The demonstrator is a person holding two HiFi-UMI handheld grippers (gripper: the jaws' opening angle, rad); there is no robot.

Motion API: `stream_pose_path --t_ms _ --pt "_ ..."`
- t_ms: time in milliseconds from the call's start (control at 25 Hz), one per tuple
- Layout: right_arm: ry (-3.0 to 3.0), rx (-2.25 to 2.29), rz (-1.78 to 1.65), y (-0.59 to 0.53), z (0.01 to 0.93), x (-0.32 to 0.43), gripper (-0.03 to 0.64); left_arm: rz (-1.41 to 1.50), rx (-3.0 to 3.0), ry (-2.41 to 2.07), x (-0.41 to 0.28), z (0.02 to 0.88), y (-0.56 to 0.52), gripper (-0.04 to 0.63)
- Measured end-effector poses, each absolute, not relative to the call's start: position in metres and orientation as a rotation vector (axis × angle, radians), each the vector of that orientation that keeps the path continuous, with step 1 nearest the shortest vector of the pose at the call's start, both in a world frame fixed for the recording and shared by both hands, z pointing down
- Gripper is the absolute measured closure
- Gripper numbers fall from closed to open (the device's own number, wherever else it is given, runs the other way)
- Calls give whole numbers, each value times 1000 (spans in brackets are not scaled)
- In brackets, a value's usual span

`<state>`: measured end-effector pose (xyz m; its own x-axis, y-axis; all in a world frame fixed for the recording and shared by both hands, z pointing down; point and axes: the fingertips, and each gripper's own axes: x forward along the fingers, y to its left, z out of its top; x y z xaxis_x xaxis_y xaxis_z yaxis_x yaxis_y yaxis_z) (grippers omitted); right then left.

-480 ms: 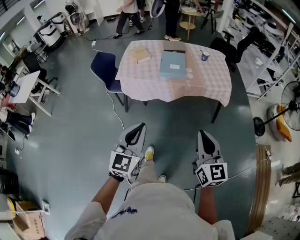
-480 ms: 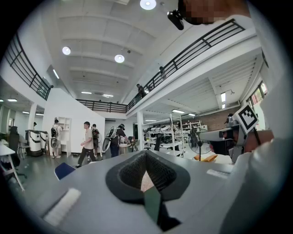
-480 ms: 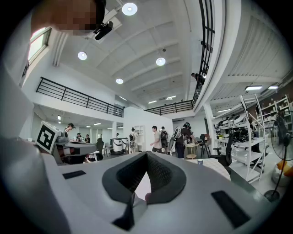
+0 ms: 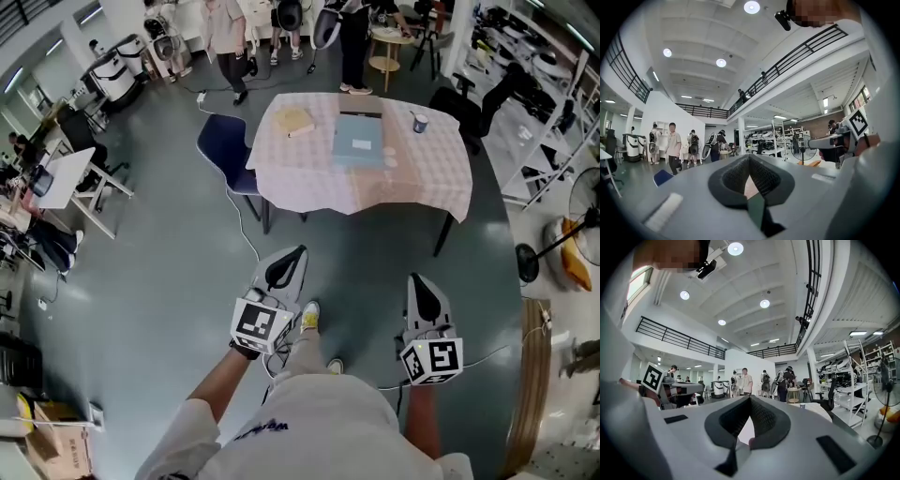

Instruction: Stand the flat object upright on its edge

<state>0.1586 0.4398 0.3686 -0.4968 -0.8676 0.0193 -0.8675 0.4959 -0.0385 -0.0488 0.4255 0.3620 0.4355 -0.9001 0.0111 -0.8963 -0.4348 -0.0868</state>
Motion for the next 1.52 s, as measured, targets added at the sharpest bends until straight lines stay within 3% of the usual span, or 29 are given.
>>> stream_pose_path --t_ms 520,680,920,1000,1200,1520 --pt "2645 -1627 -51 439 365 179 596 -83 -2548 1717 -53 372 436 592" --pt "2656 -1604 -67 433 368 181 498 -101 -2544 1741 -58 373 431 482" --pt "2696 -1536 -115 408 379 177 280 -133 -2574 1723 -59 381 409 265" --pt "2706 -1536 -127 395 381 175 225 -139 -2586 1713 -59 383 397 224" --pt "2716 -1551 -150 352 384 170 213 -158 -2603 1671 -62 385 358 184" --pt "2731 -1638 -119 265 375 153 209 -106 -2623 1652 -90 383 267 179"
